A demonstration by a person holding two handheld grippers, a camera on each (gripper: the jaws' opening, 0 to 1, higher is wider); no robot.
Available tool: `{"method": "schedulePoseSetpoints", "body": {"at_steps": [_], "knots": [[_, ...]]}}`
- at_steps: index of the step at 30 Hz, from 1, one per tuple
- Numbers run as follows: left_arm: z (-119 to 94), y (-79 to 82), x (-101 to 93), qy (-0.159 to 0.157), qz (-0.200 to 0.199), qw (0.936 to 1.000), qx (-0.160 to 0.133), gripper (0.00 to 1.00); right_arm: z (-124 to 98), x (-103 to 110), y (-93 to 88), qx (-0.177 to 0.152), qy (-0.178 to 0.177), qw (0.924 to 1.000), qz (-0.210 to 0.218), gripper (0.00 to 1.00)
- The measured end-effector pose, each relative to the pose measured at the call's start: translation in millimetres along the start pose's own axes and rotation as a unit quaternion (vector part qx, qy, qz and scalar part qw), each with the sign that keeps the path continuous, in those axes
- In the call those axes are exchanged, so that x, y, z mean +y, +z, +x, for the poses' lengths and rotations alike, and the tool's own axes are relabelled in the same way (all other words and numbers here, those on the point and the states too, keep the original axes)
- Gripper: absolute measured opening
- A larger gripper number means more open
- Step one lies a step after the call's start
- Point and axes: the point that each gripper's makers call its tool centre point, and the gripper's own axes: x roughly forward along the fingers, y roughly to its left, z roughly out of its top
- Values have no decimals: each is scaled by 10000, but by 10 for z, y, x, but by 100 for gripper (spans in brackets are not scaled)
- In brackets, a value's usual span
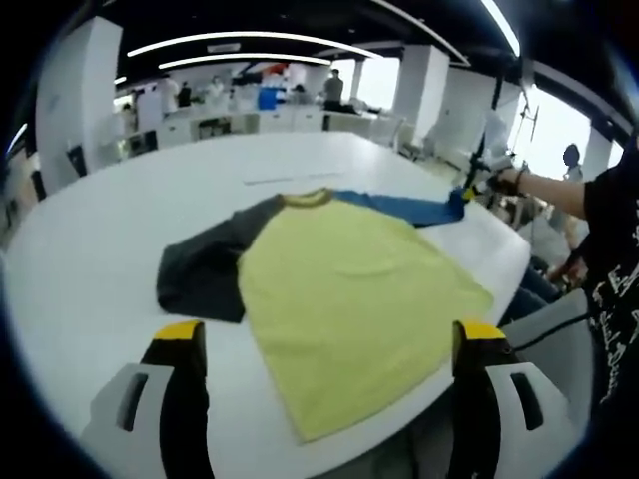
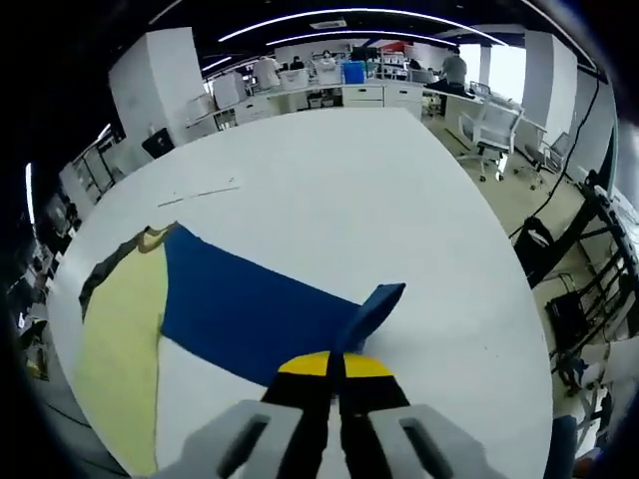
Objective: Fold the garment on the visible template until the final outline fits inside the template.
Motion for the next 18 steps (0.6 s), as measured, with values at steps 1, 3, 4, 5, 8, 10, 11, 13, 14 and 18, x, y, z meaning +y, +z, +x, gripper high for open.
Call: {"method": "schedulePoseSetpoints", "body": {"at_steps": [1,3,4,5,8,10,11,13,14,18], "knots": [[0,-2,-2,1,0,10000,1,99,7,43,23,-17,41,10000,-23,0],[8,-6,-1,-11,-5,10000,-2,99,-2,189,61,-54,131,9999,-83,0],[12,-7,4,-2,-13,10000,-6,99,21,215,92,-63,171,9998,-120,0],[14,-6,7,6,-7,10000,-12,99,38,283,125,-80,226,9996,-154,0],[20,3,-4,-18,21,10000,-25,99,62,466,193,-122,376,9989,-247,0],[23,9,-11,-47,48,10000,-28,99,69,611,234,-148,471,9984,-293,0],[24,9,-9,-53,51,10000,-30,99,74,667,252,-157,513,9981,-316,0],[35,32,-77,-72,87,9999,-19,99,97,785,296,-166,600,9973,-386,0],[38,38,-93,-76,105,9999,-12,99,129,811,320,-164,643,9969,-432,0],[32,73,-137,-83,139,9999,-29,99,126,1081,371,-191,787,9947,-631,0]]}}
